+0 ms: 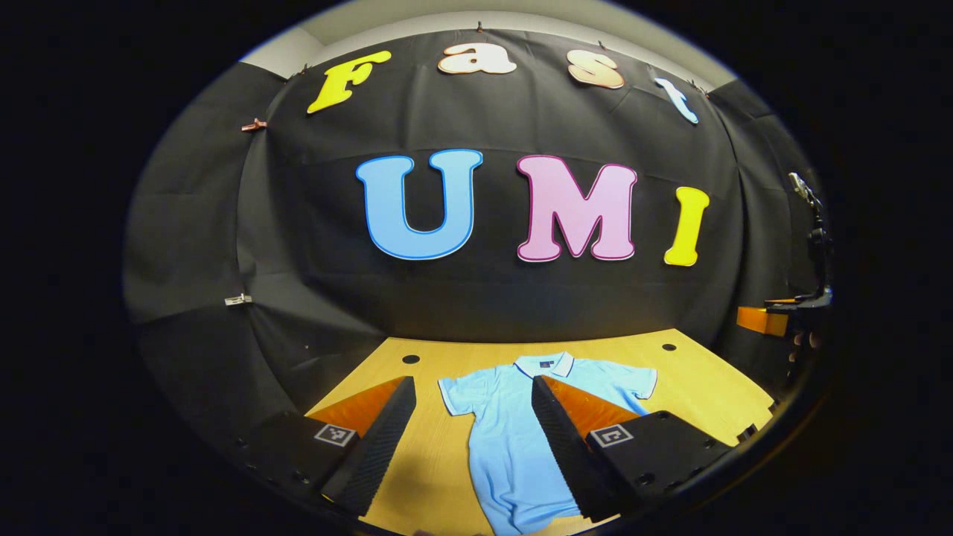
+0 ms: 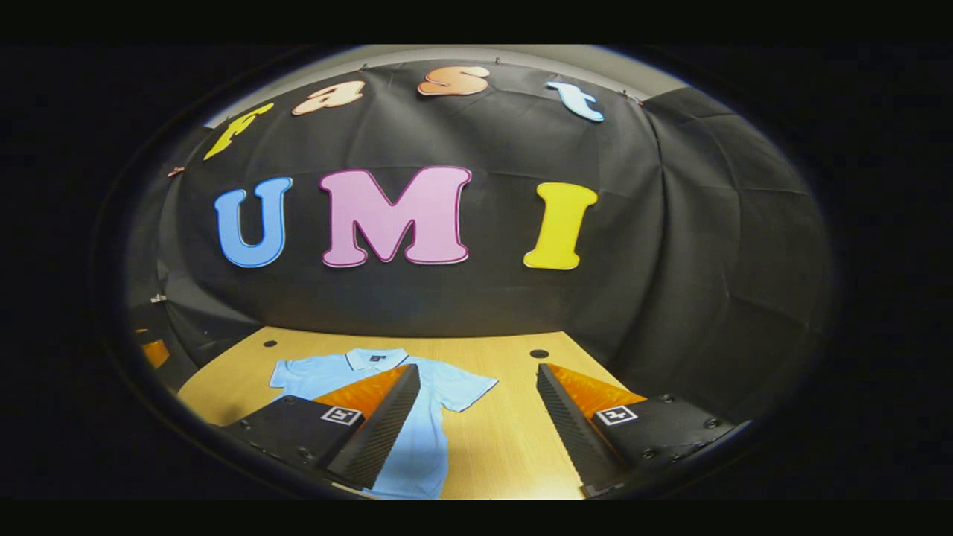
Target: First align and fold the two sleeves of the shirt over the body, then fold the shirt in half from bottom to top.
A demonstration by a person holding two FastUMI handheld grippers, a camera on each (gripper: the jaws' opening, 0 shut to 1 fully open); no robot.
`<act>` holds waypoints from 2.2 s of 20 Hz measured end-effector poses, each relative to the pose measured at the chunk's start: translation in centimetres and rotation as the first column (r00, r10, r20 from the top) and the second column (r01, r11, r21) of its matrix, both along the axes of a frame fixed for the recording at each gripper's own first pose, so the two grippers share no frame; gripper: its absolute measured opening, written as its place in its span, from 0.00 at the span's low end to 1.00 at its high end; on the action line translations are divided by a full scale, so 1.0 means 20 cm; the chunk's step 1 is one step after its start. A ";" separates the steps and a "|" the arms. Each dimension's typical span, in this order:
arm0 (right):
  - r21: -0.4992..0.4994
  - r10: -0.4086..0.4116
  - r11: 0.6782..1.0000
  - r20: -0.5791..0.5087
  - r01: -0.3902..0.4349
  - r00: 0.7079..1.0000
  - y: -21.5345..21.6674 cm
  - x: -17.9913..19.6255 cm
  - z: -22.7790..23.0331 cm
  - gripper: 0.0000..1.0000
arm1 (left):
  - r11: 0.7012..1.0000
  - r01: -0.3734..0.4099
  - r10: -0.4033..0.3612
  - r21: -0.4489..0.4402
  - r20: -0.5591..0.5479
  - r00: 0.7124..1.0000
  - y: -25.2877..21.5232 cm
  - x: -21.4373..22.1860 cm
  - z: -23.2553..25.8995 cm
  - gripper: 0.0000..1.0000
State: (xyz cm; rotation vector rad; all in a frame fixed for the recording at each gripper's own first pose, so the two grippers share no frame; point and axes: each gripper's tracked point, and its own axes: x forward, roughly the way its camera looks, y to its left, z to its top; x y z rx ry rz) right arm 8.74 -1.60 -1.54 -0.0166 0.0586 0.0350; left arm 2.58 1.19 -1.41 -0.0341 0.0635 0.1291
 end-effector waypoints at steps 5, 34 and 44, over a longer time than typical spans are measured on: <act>0.000 0.015 1.000 -0.088 -0.015 0.996 -0.02 0.33 -0.12 0.98 | 0.999 -0.050 0.050 -0.001 -0.034 0.998 -0.01 0.07 -0.04 0.98; -0.001 0.016 1.000 -0.613 -0.021 0.790 -0.04 1.47 -1.35 0.76 | 0.991 -0.109 0.087 -0.080 -0.237 0.968 -0.16 0.39 -0.28 0.98; 0.035 0.036 0.999 -0.579 -0.020 0.814 0.06 1.50 -1.30 0.06 | 0.985 -0.147 0.119 -0.086 -0.266 0.957 -0.12 0.31 -0.36 0.98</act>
